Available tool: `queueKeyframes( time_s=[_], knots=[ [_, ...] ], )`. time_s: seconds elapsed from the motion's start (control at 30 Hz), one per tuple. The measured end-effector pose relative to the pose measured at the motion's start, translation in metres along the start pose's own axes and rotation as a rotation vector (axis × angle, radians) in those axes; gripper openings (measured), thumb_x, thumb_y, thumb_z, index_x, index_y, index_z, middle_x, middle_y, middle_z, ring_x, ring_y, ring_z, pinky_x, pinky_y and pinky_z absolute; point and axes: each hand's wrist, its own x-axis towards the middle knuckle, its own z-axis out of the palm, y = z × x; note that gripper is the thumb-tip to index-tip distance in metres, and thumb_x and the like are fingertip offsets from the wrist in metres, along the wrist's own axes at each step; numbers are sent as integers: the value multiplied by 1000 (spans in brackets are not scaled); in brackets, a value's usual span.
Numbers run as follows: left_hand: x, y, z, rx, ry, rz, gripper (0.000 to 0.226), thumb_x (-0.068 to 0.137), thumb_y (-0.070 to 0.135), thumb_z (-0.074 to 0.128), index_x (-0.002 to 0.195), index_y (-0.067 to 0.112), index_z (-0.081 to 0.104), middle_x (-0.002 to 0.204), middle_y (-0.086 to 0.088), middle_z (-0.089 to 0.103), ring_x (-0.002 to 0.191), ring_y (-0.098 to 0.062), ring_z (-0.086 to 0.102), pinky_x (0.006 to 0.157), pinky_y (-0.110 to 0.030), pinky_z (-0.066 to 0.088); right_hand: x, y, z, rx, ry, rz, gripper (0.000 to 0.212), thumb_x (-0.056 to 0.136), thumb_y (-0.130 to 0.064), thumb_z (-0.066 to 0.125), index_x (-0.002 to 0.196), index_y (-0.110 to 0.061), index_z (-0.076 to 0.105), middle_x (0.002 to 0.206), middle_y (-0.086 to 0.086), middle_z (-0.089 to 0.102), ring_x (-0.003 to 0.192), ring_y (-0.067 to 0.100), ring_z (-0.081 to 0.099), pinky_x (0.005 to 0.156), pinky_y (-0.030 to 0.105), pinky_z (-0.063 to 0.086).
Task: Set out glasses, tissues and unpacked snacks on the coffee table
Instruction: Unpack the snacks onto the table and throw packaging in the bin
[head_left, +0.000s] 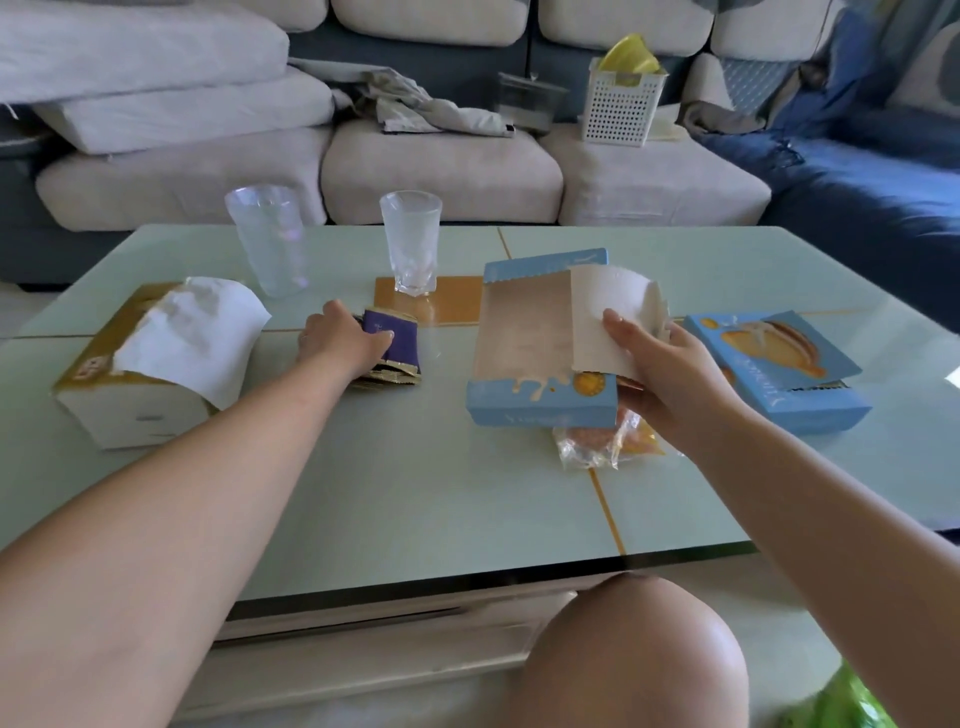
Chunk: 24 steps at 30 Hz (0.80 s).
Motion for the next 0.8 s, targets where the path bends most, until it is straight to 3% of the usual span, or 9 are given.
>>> queueKeyframes(
  time_s=[0.1, 0.17, 0.27, 0.33, 0.43, 0.53, 0.63, 0.7, 0.8],
  knots=[
    [-7, 1, 0, 47, 36, 2, 65, 80, 47, 62, 126, 5, 43, 136, -19, 42, 128, -38, 37, 100, -43, 36, -2, 0, -2, 64, -24, 11, 39, 83, -27, 67, 116, -9, 55, 111, 15, 67, 96, 28, 69, 77, 42, 59],
    [-16, 6, -2, 44, 104, 62, 66, 81, 45, 62, 130, 6, 43, 140, -17, 39, 131, -38, 33, 103, -46, 35, -4, -1, -5, 89, -37, 9, 45, 83, -27, 67, 122, -8, 53, 115, 16, 66, 98, 28, 68, 71, 38, 59],
    [-41, 27, -4, -130, 173, 350, 58, 85, 31, 63, 134, 7, 44, 140, -15, 43, 132, -31, 36, 106, -37, 30, -7, -1, -11, 121, -49, 2, 47, 84, -26, 66, 125, -9, 51, 118, 16, 65, 100, 28, 67, 67, 34, 58],
    [-67, 45, -3, -392, 60, 427, 44, 87, 25, 63, 127, 13, 52, 127, -8, 54, 120, -21, 48, 100, -31, 36, -9, -1, -17, 146, -49, 6, 46, 85, -26, 65, 125, -9, 52, 118, 15, 65, 101, 28, 67, 68, 34, 58],
    [-106, 65, 1, -760, -268, 323, 28, 90, 27, 61, 117, 22, 57, 107, 6, 61, 104, -13, 58, 85, -25, 45, -15, -3, -25, 184, -20, 16, 46, 85, -27, 65, 125, -9, 52, 112, 12, 66, 91, 24, 68, 63, 29, 57],
    [-136, 79, 10, -988, -509, 196, 22, 92, 28, 57, 114, 27, 59, 83, 11, 66, 80, -9, 62, 66, -21, 41, -23, -6, -41, 197, -10, -1, 40, 85, -26, 64, 120, -10, 54, 104, 10, 66, 89, 22, 67, 63, 31, 59],
    [-159, 92, 19, -1072, -613, 148, 23, 93, 25, 55, 114, 32, 59, 94, 6, 71, 80, -13, 65, 68, -24, 47, -36, -9, -62, 211, 5, -7, 32, 84, -24, 64, 112, -14, 55, 101, 8, 66, 92, 22, 66, 69, 34, 60],
    [-174, 103, 27, -1107, -651, 150, 25, 94, 22, 54, 116, 31, 59, 98, 6, 72, 81, -12, 68, 64, -24, 53, -47, -12, -83, 209, 1, -15, 45, 79, -28, 67, 119, -14, 54, 107, 10, 65, 96, 23, 66, 67, 32, 59],
    [-197, 125, 44, -1120, -684, 175, 29, 94, 22, 54, 121, 30, 58, 105, 3, 72, 88, -16, 67, 72, -30, 54, -62, -18, -125, 264, 21, 3, 55, 74, -32, 68, 124, -14, 52, 117, 12, 61, 104, 27, 63, 70, 37, 58]
  ],
)
